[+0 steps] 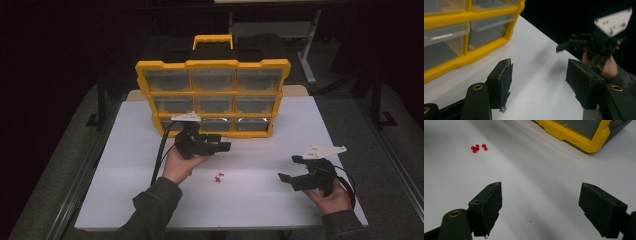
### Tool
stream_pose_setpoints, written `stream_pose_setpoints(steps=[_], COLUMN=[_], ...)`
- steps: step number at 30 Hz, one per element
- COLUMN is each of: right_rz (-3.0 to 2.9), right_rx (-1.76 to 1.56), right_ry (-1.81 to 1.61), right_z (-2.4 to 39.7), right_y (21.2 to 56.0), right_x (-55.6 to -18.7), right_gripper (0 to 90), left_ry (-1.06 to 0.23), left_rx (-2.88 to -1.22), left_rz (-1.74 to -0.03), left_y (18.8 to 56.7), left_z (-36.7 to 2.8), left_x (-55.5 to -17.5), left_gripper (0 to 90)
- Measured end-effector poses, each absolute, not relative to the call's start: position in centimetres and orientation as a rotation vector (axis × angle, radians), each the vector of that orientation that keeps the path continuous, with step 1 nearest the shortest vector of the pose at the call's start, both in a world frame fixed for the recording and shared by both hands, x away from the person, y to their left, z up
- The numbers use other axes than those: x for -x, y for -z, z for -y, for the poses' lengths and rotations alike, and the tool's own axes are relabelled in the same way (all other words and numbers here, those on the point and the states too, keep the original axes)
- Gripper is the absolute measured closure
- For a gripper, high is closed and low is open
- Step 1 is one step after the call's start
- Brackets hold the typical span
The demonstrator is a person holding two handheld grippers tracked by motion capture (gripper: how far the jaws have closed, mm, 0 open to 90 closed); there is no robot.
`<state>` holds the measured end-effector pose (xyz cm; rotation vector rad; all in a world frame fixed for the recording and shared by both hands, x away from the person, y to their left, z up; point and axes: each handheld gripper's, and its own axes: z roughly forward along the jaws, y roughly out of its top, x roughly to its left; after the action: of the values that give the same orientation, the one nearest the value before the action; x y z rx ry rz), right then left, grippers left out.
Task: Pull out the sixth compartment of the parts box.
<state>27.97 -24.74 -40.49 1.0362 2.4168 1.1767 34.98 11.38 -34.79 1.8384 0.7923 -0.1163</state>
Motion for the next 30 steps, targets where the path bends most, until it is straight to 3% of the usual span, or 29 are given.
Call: stream_pose_setpoints(steps=[4,19,26,30], right_rz=[-2.427,-2.434,-2.429,-2.437], right_rx=[-1.041,-1.023,-1.003,-1.012], right_ry=[-1.173,-1.189,-1.197,-1.209], right_z=[24.6,24.5,24.5,24.6], right_y=[40.7,40.6,40.5,40.6], right_x=[-28.2,-28.4,-28.4,-28.6], right_gripper=[17.7,18.5,19.2,19.2], left_ry=[0.084,0.076,0.036,0.081], left_rx=[-1.854,-1.638,-1.521,-1.452], left_rz=[-0.813,-1.005,-1.102,-1.139], left_y=[34.6,33.5,33.5,33.7], left_z=[-10.3,-4.5,-3.3,-3.1], left_x=[-35.5,-38.8,-39.7,-40.3], left_gripper=[39.6,51.4,58.1,61.5])
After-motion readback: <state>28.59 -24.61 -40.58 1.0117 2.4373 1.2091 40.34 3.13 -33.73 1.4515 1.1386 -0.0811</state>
